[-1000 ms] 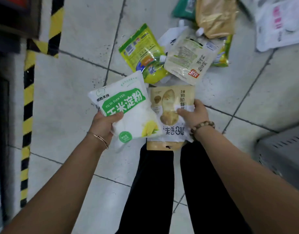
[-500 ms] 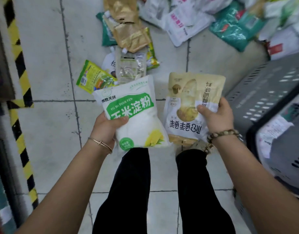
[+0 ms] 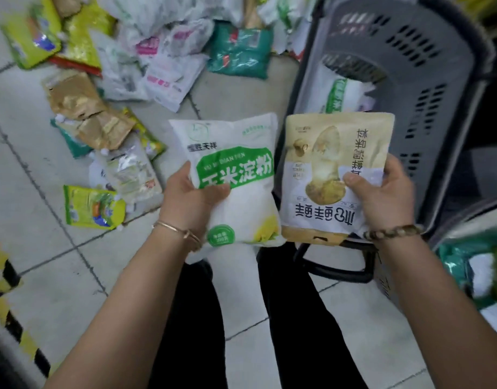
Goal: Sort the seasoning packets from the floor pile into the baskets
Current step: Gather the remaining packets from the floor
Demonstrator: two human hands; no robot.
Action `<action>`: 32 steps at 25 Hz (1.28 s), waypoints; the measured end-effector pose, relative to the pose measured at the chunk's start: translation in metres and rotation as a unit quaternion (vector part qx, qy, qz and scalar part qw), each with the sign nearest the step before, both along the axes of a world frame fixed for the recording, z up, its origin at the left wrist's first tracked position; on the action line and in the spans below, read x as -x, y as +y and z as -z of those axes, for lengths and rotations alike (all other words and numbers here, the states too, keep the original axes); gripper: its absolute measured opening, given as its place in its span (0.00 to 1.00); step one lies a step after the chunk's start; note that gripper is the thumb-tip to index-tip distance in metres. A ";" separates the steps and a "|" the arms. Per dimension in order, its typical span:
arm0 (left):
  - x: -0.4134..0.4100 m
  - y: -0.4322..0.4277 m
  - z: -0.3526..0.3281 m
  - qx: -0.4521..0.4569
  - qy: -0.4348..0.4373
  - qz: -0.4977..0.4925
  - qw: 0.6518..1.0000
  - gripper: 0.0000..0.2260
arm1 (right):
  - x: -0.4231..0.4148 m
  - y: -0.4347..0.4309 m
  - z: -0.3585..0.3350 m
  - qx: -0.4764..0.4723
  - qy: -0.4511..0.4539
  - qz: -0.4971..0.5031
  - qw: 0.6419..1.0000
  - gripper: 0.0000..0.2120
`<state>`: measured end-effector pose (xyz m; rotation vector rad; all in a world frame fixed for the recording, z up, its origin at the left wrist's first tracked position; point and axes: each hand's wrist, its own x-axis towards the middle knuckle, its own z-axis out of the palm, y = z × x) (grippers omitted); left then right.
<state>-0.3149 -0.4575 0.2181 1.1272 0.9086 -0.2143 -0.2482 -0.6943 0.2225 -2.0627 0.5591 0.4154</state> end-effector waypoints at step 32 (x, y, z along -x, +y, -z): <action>-0.103 -0.240 0.225 -0.542 0.011 0.532 0.651 0.43 | -0.042 -0.132 0.263 0.266 0.042 -0.217 0.938 0.38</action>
